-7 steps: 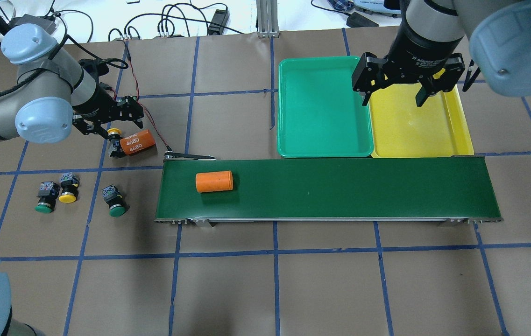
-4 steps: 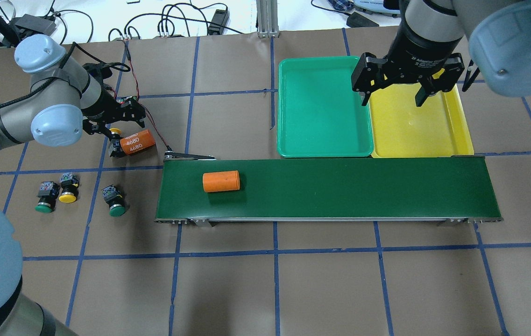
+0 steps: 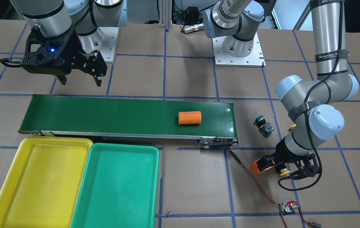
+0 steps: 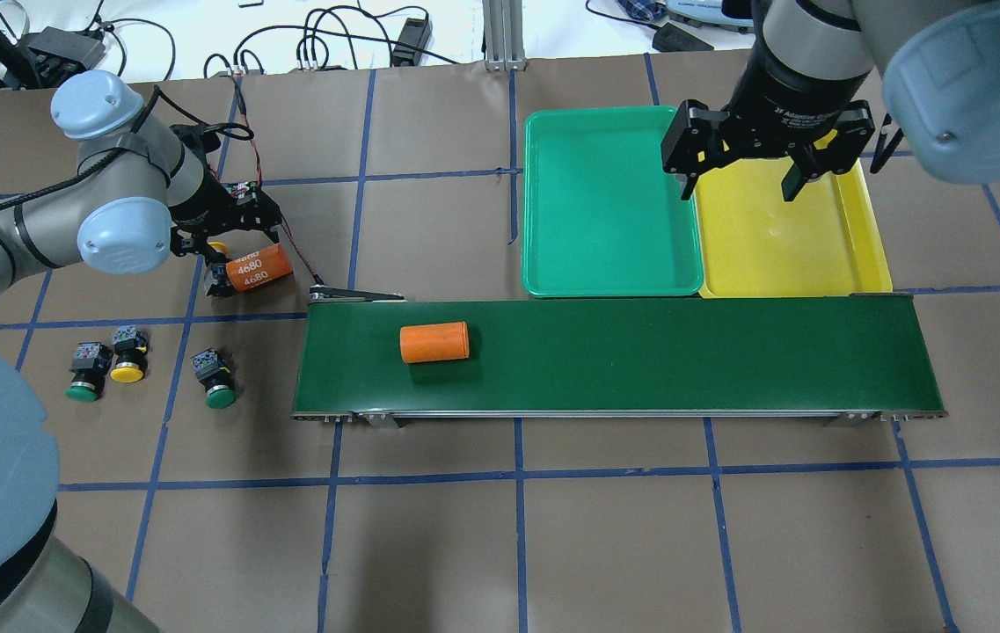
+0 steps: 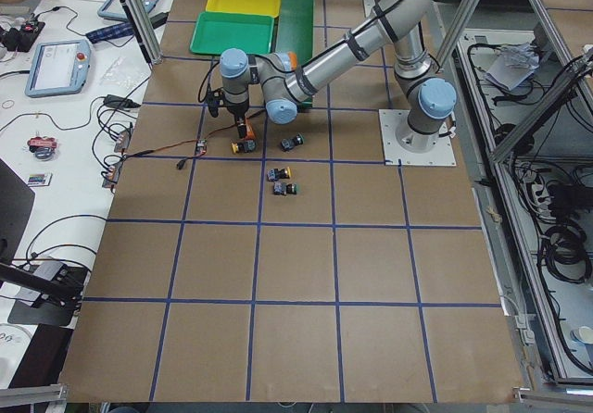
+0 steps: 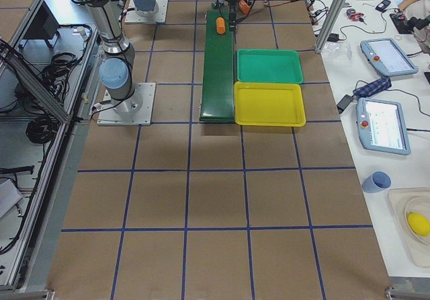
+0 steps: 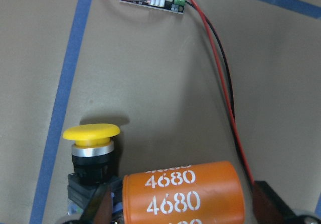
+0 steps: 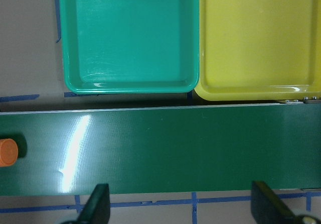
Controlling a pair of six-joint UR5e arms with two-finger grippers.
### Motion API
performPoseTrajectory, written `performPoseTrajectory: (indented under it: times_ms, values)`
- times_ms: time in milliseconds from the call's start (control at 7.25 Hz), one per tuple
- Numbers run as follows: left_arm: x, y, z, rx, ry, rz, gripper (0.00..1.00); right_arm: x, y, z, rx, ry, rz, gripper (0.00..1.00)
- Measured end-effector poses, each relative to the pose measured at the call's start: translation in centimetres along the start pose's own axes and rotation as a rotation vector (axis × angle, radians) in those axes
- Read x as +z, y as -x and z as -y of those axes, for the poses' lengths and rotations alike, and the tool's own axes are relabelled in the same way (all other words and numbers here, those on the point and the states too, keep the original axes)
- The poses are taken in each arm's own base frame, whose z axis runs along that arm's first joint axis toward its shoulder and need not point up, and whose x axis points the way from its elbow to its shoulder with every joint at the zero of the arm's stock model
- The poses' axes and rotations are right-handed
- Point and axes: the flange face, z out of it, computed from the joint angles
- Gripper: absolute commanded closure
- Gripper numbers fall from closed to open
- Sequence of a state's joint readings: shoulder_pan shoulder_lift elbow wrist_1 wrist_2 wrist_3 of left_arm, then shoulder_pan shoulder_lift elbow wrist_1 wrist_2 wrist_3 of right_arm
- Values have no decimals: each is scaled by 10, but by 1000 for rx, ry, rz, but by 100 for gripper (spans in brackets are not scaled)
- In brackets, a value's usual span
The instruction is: Sort buttons by color to trays
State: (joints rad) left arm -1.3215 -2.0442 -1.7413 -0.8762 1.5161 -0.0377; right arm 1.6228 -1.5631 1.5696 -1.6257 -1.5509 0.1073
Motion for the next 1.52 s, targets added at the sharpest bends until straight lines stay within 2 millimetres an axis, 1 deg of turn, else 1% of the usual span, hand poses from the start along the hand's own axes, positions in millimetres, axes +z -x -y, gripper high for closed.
performPoseTrajectory:
  times_ms: [552,828,1103,1517]
  values:
    - [3,-1,-4,-64,32,24,0,1,0,0,0,2,0,0]
    - [5,-6,-5,-104,37,21,0,1,0,0,0,3,-1,0]
    - [5,-13,-8,-104,40,25,0,1,0,0,1,3,0,0]
    - [8,-9,-8,-92,41,65,0,1,0,0,0,4,0,0]
